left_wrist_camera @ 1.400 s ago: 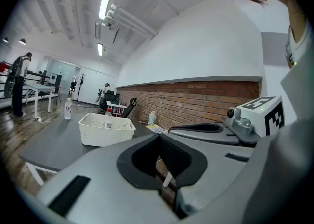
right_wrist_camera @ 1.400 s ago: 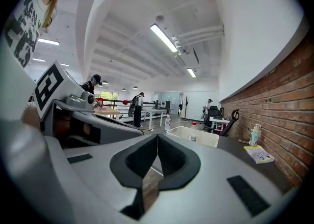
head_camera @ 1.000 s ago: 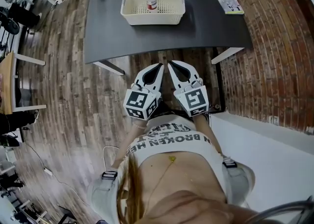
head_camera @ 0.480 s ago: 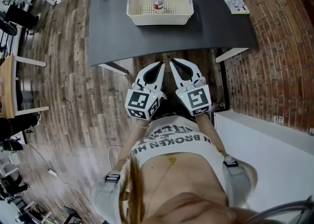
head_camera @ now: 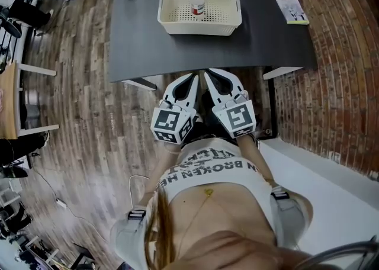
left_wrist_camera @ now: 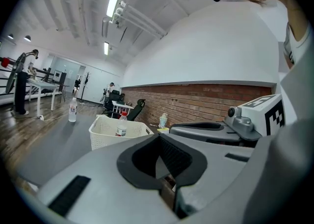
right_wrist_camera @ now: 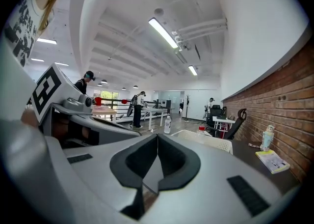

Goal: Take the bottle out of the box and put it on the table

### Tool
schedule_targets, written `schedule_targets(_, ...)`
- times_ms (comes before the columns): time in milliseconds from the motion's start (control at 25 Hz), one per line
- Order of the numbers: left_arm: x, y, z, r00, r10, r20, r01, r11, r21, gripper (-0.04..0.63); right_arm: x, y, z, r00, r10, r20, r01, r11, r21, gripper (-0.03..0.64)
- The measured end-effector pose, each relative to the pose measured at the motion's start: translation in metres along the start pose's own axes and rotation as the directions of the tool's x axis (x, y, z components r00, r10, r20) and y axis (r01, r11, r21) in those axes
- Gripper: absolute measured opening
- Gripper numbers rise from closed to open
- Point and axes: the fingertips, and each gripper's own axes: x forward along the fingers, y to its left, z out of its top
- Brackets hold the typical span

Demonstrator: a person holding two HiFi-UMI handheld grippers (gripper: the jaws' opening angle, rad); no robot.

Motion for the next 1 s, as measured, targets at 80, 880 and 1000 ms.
schedule_targets(80,0.016,0.005,0.005,1.0,0.0,-0.001,0.0,1.0,0.003,0.005,0.011,-0.014,0.0,1.0,0.007,0.001,-0.007,1.0,0.007,0.009)
schedule_targets(880,0.154,0.068,0.058,0.997,0.08,-0.006,-0.08,0.997,0.013,0.005,0.119,-0.136,0.019,0.993,0.116,0.021,-0.116,0.993,0.016,0.009)
schedule_targets(1000,0.168,0.071,0.059,0.996,0.093,-0.007,-0.093,0.996,0.007,0.005,0.126,-0.147,0.017,0.991,0.132,0.023,-0.133,0.991,0.02,0.009)
